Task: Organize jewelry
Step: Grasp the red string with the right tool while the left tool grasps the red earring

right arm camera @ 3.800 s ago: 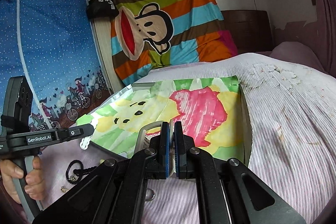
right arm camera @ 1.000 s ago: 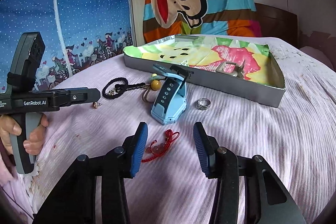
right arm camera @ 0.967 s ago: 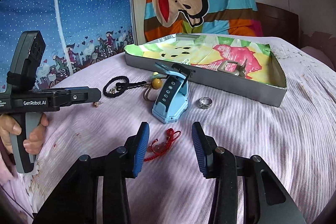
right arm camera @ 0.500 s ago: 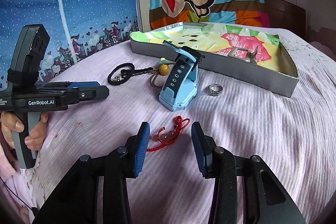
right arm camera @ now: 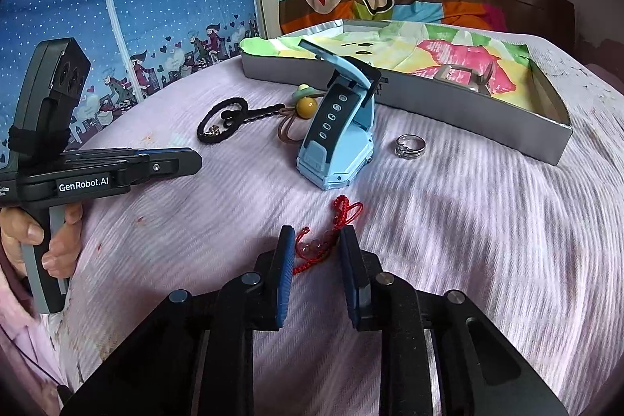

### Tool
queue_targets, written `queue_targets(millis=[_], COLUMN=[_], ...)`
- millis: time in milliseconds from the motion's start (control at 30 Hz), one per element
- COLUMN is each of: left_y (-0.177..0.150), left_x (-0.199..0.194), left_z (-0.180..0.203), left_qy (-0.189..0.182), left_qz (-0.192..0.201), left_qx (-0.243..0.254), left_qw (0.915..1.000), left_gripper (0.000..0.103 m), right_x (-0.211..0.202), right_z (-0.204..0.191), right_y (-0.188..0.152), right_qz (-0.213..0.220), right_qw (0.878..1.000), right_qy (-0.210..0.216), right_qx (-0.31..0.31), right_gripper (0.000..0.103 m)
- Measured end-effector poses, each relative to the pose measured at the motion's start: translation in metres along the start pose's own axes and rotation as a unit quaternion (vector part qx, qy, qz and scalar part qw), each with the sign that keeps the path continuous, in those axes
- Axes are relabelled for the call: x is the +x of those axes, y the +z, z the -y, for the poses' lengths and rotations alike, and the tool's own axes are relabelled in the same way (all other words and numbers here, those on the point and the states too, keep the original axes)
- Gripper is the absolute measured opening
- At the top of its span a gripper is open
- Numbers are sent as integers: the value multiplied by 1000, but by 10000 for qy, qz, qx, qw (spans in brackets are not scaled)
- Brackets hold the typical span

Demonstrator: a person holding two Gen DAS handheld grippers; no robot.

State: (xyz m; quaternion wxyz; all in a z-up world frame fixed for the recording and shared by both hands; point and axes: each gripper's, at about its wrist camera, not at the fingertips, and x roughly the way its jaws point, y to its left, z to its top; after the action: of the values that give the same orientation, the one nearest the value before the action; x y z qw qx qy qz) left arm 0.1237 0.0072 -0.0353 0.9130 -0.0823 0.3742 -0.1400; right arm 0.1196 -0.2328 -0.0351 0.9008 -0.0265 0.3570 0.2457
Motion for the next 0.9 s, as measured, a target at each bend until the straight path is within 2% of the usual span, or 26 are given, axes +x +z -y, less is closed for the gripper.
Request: queue_targets(millis=[33,167,233,467,900], left_y=[0,-3,-4,-6,-1], left_x=[0,-2,-4,-16,-28], left_z=[0,3,4,7,12], left_qy=[-16,-49,-94,-374,-410], left_qz=[6,59,109,408,599], left_qx=[2,69,102,171,273], left_qw=[10000,9999,9998,9983,9970], left_gripper=[11,11,11,11,11], right_x=[2,3,1,-2,-28], right_z=[0,2,0,-3,-8], right_y=[0,-2,-2,-2,5], right_qz=[-26,-4,68,176,819], right_qw=[10000,9998,9998,9997,9953], right_qy=[80,176,166,186,495], right_qx=[23,111,90,-15,-113], right_gripper=[14,10,3,3,3])
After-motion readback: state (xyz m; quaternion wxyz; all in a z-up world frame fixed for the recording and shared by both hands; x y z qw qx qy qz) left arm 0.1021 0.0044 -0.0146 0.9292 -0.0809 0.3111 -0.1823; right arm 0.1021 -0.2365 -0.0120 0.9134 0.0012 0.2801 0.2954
